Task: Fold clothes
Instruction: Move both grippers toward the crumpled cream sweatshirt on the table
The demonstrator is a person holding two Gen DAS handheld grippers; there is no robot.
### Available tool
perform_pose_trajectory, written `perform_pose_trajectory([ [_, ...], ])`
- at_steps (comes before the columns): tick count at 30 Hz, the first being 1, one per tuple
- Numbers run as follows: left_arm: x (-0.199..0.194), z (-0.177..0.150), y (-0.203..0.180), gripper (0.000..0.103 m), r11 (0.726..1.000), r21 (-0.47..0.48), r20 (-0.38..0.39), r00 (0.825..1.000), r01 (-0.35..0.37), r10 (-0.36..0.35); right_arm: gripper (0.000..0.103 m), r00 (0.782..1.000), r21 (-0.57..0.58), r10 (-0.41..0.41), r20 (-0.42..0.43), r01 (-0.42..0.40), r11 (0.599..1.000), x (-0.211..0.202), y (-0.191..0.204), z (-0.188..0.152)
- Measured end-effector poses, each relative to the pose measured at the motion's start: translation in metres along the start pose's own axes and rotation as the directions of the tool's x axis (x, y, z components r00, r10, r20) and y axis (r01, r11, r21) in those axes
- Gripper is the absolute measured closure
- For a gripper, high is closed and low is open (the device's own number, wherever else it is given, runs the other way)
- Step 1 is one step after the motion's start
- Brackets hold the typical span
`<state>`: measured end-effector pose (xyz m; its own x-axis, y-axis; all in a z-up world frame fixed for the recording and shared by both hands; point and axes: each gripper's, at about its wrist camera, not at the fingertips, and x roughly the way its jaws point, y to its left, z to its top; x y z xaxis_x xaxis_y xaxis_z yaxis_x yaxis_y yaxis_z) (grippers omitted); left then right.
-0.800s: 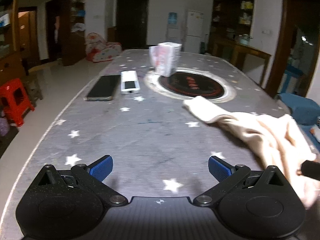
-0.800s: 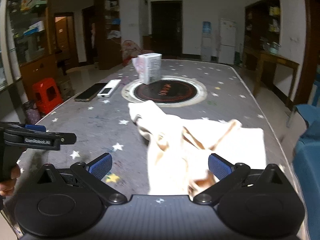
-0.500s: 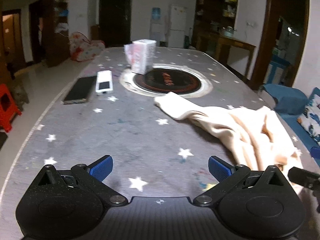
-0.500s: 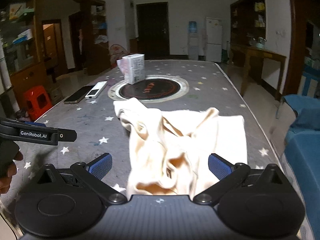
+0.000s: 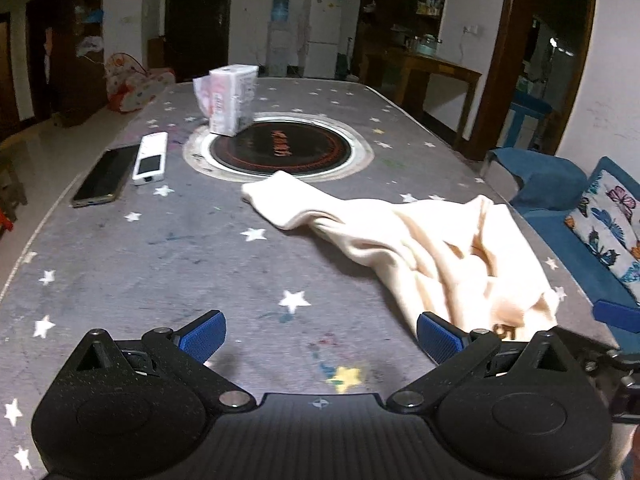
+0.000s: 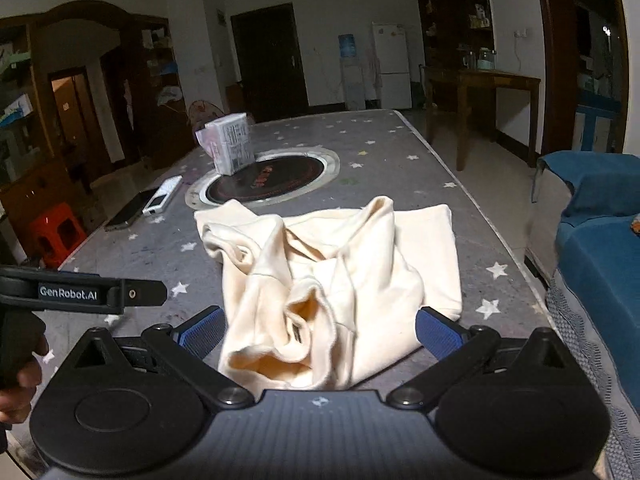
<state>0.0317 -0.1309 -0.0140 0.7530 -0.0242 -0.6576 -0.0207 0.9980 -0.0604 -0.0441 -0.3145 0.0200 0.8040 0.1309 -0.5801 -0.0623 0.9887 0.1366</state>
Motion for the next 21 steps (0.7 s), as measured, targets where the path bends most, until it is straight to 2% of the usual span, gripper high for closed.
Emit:
perform_pose_trajectory([
  [3,-0.013,0.002,0.018,0.0,0.996,0.028,-0.009,0.997,0.08,-0.08,0.006,1.0,0.007,-0.001,-0.011,0.001,1.0,0.002,-0.003,0.0],
  [7,-0.011,0.013,0.047,0.0,0.983,0.075,-0.033,0.986,0.165,-0.163,0.006,1.0,0.017,-0.002,-0.025,0.002,1.0,0.004,-0.007,0.001],
  [16,-0.031,0.028,0.036,0.0,0.975,0.089,-0.075,0.977,0.204,-0.197,0.01,0.999,0.028,0.004,-0.05,-0.003,1.0,0.006,-0.014,0.004],
  [21,-0.025,0.03,0.026,0.0,0.972,0.108,-0.083,0.976,0.208,-0.199,0.013,0.998,0.027,-0.001,-0.057,0.003,1.0,0.006,-0.016,0.004],
])
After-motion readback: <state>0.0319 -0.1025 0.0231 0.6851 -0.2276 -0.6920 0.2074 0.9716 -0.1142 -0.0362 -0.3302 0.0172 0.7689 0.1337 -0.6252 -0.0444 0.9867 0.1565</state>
